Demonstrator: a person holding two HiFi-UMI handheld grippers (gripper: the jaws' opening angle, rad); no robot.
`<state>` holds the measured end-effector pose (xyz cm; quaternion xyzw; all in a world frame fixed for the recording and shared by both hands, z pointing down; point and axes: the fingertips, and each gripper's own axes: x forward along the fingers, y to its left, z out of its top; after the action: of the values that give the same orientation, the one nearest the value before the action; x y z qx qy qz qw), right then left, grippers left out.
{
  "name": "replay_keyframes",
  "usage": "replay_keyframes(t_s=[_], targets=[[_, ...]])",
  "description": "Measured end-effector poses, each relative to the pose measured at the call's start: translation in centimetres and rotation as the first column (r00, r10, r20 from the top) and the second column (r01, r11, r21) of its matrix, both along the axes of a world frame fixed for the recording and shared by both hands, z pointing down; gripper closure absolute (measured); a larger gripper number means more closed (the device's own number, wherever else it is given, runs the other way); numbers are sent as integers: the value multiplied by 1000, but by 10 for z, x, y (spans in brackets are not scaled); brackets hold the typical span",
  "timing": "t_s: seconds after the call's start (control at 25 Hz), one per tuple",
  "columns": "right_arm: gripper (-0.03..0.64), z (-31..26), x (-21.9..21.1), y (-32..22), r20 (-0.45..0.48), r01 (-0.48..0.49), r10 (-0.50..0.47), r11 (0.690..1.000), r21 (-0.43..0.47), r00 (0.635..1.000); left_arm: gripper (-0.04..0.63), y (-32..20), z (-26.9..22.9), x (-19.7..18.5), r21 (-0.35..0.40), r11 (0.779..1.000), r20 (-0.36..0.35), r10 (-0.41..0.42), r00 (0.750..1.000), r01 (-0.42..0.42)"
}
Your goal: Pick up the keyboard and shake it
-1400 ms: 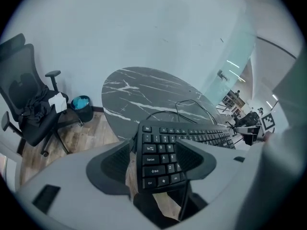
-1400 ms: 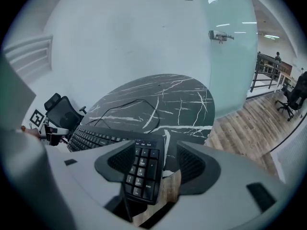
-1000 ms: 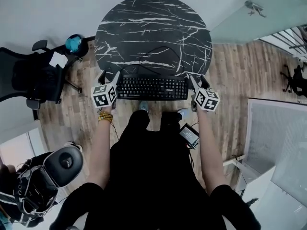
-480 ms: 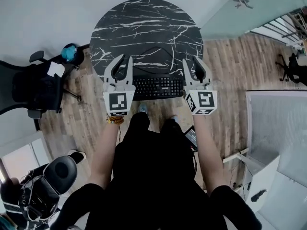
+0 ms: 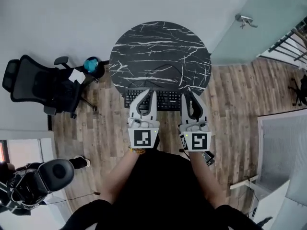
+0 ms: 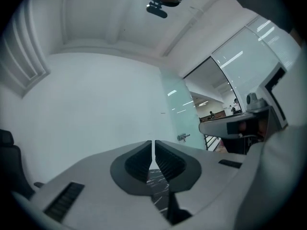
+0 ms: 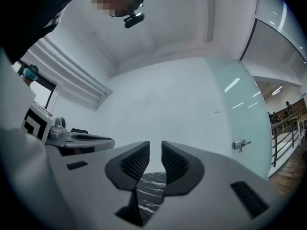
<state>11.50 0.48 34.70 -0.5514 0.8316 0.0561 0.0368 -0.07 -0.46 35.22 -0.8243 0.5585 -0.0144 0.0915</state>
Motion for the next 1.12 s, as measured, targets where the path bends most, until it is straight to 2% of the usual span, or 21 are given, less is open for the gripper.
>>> replay_keyframes(t_s=[0.04, 0.2, 0.36, 0.56, 0.76, 1.12], targets=[[530, 5, 0, 10, -4, 12, -12, 1000, -14, 1000, 565, 9, 3, 4, -24, 1000, -33, -9, 999, 8], [537, 35, -4, 57, 2, 62, -62, 996, -58, 998, 565, 52, 21, 10, -30, 998, -12, -47, 999, 46], [558, 51, -5, 104, 26, 113, -111, 990, -87, 994, 565, 105, 42, 14, -78, 991, -50, -114, 992, 110], [561, 54, -12, 145, 58, 170, -164, 980, -100, 985, 565, 152, 48, 14, -109, 984, -4, -143, 990, 142], [566, 53, -12, 165, 78, 189, -182, 976, -108, 980, 565, 168, 45, 18, -88, 988, 28, -122, 992, 124], [582, 50, -15, 182, 46, 149, -144, 981, -122, 989, 565, 180, 43, 29, -87, 995, -15, -59, 998, 57]])
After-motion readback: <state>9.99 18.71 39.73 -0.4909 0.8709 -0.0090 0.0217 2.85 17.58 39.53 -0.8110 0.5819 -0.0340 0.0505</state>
